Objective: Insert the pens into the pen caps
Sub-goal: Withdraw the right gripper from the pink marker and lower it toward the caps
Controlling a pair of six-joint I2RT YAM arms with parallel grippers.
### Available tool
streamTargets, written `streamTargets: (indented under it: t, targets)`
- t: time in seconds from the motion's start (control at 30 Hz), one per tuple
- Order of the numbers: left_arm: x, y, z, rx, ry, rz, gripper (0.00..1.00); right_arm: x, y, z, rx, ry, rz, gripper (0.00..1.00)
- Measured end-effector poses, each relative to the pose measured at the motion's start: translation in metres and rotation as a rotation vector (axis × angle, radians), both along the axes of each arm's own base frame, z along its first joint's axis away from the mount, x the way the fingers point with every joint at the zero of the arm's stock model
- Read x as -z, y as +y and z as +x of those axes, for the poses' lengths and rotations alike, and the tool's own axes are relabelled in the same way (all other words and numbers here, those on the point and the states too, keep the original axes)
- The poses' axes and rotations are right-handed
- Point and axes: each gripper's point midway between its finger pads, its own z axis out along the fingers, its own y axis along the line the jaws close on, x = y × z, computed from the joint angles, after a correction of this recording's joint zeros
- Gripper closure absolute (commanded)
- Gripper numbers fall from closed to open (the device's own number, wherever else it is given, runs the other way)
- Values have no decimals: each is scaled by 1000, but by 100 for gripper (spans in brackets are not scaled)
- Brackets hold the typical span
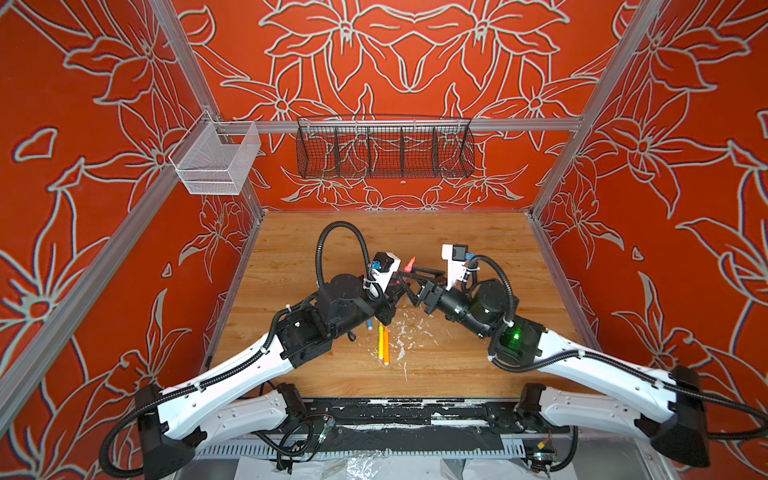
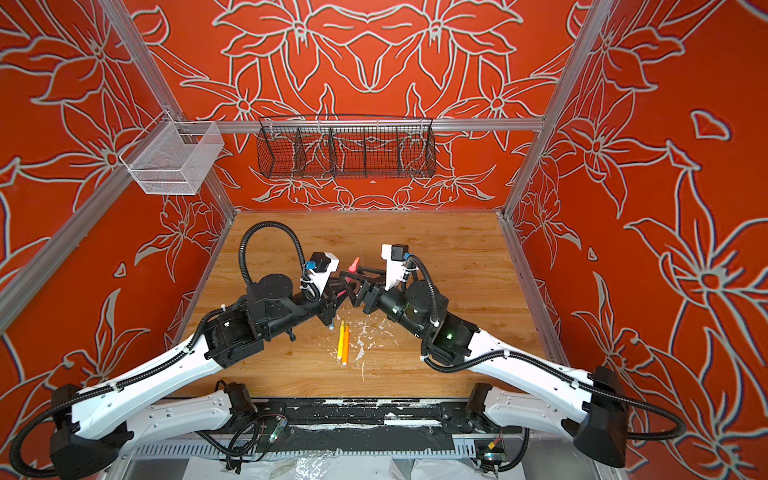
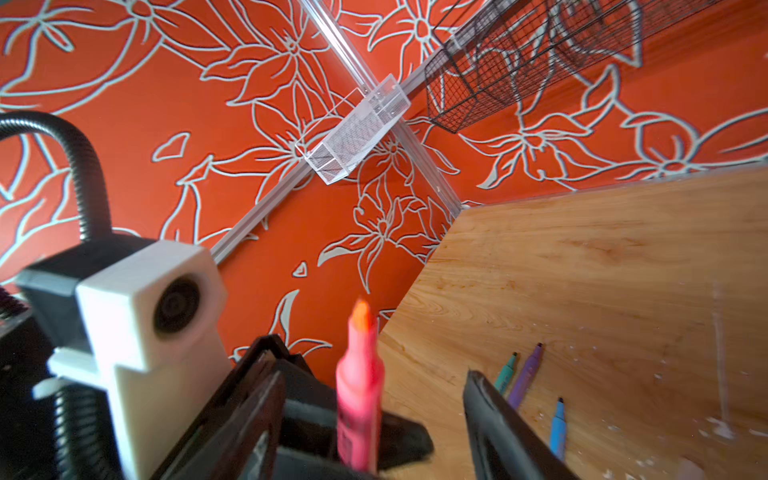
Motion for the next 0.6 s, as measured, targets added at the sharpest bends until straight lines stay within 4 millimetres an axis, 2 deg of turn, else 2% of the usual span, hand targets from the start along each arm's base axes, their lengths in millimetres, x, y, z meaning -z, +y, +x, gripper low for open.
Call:
streamTargets:
  t: [0.07, 0.2, 0.33, 0.47, 0.6]
  targets:
    - [-5, 9, 6, -68, 22, -24, 100, 8, -24, 4, 103, 72, -58, 21]
    - [-18, 29, 8, -148, 17, -72, 100, 25, -76, 6, 301, 202, -171, 19]
    - [-31, 53, -5, -183, -19, -149, 100, 60, -126, -5, 441, 303, -294, 21]
    - [-35, 68, -15, -201, -21, -189, 100, 105, -157, -17, 511, 382, -433, 21]
    - [-43, 71, -16, -216, 5, -204, 100, 143, -172, -23, 542, 436, -551, 20]
